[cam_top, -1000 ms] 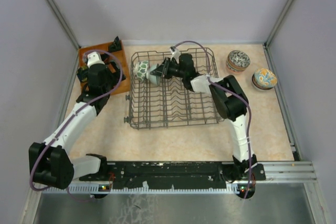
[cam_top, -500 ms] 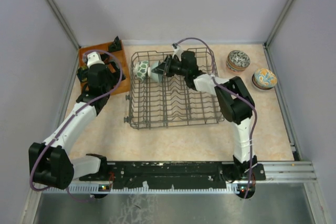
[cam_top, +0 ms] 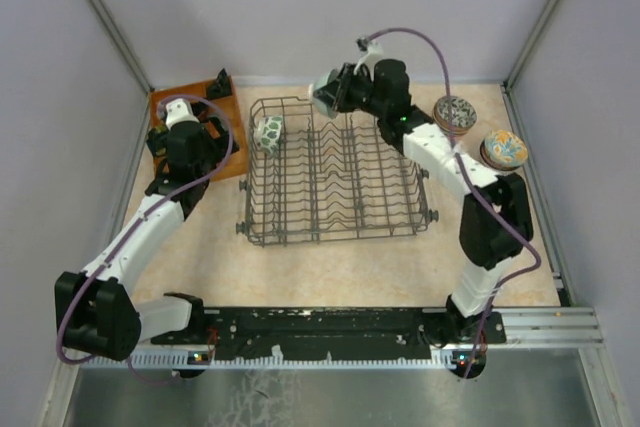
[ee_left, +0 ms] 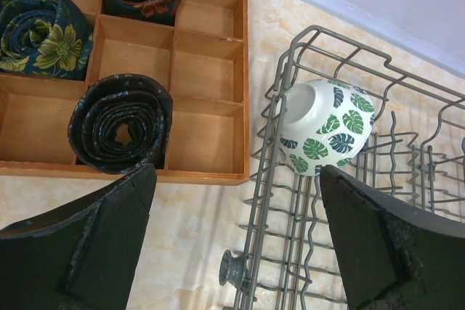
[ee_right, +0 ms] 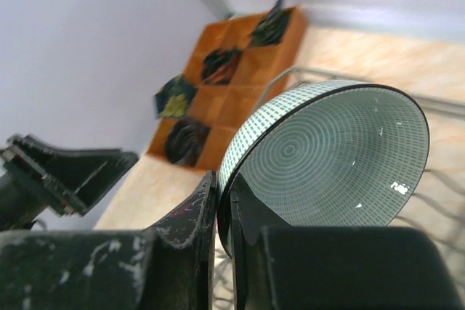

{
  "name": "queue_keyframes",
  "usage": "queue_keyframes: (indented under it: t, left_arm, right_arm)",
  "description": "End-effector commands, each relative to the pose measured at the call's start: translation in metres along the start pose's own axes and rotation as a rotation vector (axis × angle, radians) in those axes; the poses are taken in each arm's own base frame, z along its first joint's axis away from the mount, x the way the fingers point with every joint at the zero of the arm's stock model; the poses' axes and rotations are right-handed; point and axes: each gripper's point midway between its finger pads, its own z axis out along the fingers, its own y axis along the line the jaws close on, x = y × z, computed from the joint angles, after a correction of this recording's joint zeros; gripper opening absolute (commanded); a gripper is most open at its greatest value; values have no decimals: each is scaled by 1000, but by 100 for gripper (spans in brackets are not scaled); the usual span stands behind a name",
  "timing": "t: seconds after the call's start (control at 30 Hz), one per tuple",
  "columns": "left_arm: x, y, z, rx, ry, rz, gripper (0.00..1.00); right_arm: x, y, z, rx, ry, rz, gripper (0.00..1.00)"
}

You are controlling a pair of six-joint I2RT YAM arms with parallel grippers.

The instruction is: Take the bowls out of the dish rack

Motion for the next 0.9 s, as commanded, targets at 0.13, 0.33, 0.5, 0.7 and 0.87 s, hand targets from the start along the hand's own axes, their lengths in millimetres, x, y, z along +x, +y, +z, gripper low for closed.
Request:
queue_keyframes:
  t: [0.13,0.33,0.5,0.7,0.87]
  left_arm:
    - [-19,-12,0,29,-45,-29,99]
    - [-23,-25,8,60,-32,-50,99]
    - [-20,-35,18,83,-5,-62,99]
    - [-19,-42,22,100,13,-67,99]
    - [-20,-44,22,108,16,-69,99]
  right_arm:
    - [-155,-30,-123,628,-147,-352,0]
    - [-176,-109,-196,1045,-27,-363,0]
    - [-159,-187,-255,1289,103,-270,0]
    - [-123,-251,-300,1400,181,-155,0]
    - [-94,-287,-324,1450,248,-73,0]
